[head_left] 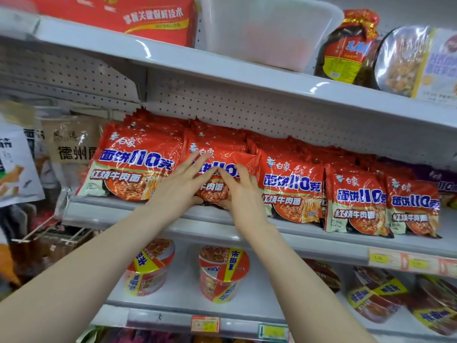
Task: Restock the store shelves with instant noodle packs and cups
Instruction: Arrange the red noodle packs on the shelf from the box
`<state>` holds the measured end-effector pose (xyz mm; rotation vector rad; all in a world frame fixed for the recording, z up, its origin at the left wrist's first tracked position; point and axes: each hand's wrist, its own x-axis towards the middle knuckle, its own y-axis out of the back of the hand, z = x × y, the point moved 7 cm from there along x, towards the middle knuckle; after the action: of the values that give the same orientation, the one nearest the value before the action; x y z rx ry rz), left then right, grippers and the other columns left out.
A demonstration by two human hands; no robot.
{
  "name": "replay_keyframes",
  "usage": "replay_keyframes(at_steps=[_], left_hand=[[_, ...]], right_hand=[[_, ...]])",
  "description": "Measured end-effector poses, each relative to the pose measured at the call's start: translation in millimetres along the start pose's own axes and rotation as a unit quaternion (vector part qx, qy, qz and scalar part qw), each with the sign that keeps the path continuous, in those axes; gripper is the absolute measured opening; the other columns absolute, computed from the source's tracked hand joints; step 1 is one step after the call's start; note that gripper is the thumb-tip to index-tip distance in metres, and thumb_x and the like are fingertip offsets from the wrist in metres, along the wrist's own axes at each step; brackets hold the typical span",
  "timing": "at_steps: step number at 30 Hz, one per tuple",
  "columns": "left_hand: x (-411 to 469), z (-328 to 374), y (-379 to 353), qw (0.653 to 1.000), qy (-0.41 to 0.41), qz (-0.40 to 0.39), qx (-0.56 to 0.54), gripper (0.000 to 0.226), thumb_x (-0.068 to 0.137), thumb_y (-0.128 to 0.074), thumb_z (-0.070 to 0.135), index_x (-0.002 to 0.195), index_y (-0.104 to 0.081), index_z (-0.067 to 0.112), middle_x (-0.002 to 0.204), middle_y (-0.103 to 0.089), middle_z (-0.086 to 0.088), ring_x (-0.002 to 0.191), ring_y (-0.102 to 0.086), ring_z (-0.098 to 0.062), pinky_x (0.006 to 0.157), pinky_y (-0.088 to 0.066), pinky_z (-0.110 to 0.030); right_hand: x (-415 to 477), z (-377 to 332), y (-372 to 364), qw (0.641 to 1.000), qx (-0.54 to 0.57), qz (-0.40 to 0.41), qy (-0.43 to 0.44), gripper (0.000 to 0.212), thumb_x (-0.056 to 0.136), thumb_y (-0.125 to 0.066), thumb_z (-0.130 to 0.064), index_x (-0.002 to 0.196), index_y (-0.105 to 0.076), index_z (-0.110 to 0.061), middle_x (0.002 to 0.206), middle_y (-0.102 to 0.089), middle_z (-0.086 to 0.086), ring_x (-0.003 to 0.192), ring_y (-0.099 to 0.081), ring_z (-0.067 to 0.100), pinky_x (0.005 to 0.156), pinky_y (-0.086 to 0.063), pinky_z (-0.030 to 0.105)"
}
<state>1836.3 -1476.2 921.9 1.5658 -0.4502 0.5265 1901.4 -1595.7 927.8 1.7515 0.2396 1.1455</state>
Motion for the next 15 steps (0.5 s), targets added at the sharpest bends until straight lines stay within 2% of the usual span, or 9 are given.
replay_keyframes(at_steps=[3, 5, 8, 11, 13, 15], left_hand=[[3.5, -1.2, 0.1, 1.000, 0.000, -0.004, 0.016, 0.091, 0.085, -0.073, 0.028, 0.156, -0.016, 0.032, 0.164, 0.008, 0.006, 0.151, 0.010, -0.016, 0.104, -0.047, -0.046], [2.7, -1.6, 0.9, 1.000, -0.005, -0.003, 0.007, 0.091, 0.084, -0.075, 0.028, 0.156, -0.019, 0.032, 0.164, 0.005, 0.005, 0.151, 0.007, -0.017, 0.106, -0.046, -0.045], [-1.1, -2.8, 1.9, 1.000, -0.019, -0.015, -0.010, 0.089, 0.085, -0.073, 0.031, 0.155, -0.017, 0.033, 0.164, 0.007, 0.006, 0.151, 0.010, -0.015, 0.115, -0.034, -0.042], [-9.6, -6.7, 9.5, 0.999, -0.031, -0.022, -0.010, 0.080, 0.089, -0.067, 0.035, 0.155, -0.021, 0.030, 0.164, 0.005, 0.005, 0.151, 0.009, -0.014, 0.118, -0.012, -0.033], [-17.6, -14.1, 17.3, 0.999, -0.031, 0.003, -0.009, 0.073, 0.090, -0.065, 0.035, 0.153, -0.029, 0.026, 0.164, -0.005, 0.002, 0.152, 0.001, -0.018, 0.120, -0.013, -0.037], [-27.9, -27.6, 23.8, 0.999, -0.017, 0.030, 0.004, 0.069, 0.090, -0.067, 0.032, 0.150, -0.037, 0.019, 0.162, -0.018, -0.005, 0.151, -0.011, -0.024, 0.120, -0.021, -0.043]], right_hand=[[1.9, 2.0, -2.2, 1.000, -0.001, 0.004, -0.009, 0.080, 0.084, -0.076, -0.020, 0.152, -0.035, -0.029, 0.158, -0.026, 0.011, 0.137, -0.036, 0.037, 0.106, -0.040, 0.047], [1.2, 2.4, -3.0, 1.000, 0.000, 0.000, -0.012, 0.079, 0.084, -0.076, -0.022, 0.152, -0.035, -0.030, 0.158, -0.025, 0.010, 0.136, -0.036, 0.037, 0.106, -0.041, 0.047], [-0.8, 2.1, -0.9, 1.000, -0.005, -0.009, -0.012, 0.078, 0.085, -0.075, -0.028, 0.151, -0.035, -0.032, 0.157, -0.026, 0.008, 0.135, -0.036, 0.035, 0.106, -0.042, 0.047], [-0.4, -3.1, 4.6, 0.999, -0.027, -0.015, -0.025, 0.072, 0.088, -0.070, -0.041, 0.150, -0.036, -0.033, 0.156, -0.028, 0.008, 0.136, -0.035, 0.034, 0.107, -0.039, 0.047], [1.0, -16.6, 13.7, 0.999, -0.037, 0.027, -0.014, 0.065, 0.088, -0.068, -0.046, 0.146, -0.044, -0.029, 0.151, -0.039, 0.010, 0.133, -0.040, 0.034, 0.103, -0.041, 0.047], [3.2, -37.9, 18.6, 0.995, -0.010, 0.092, 0.025, 0.058, 0.085, -0.073, -0.041, 0.138, -0.057, -0.021, 0.140, -0.051, 0.015, 0.125, -0.049, 0.037, 0.097, -0.047, 0.049]])
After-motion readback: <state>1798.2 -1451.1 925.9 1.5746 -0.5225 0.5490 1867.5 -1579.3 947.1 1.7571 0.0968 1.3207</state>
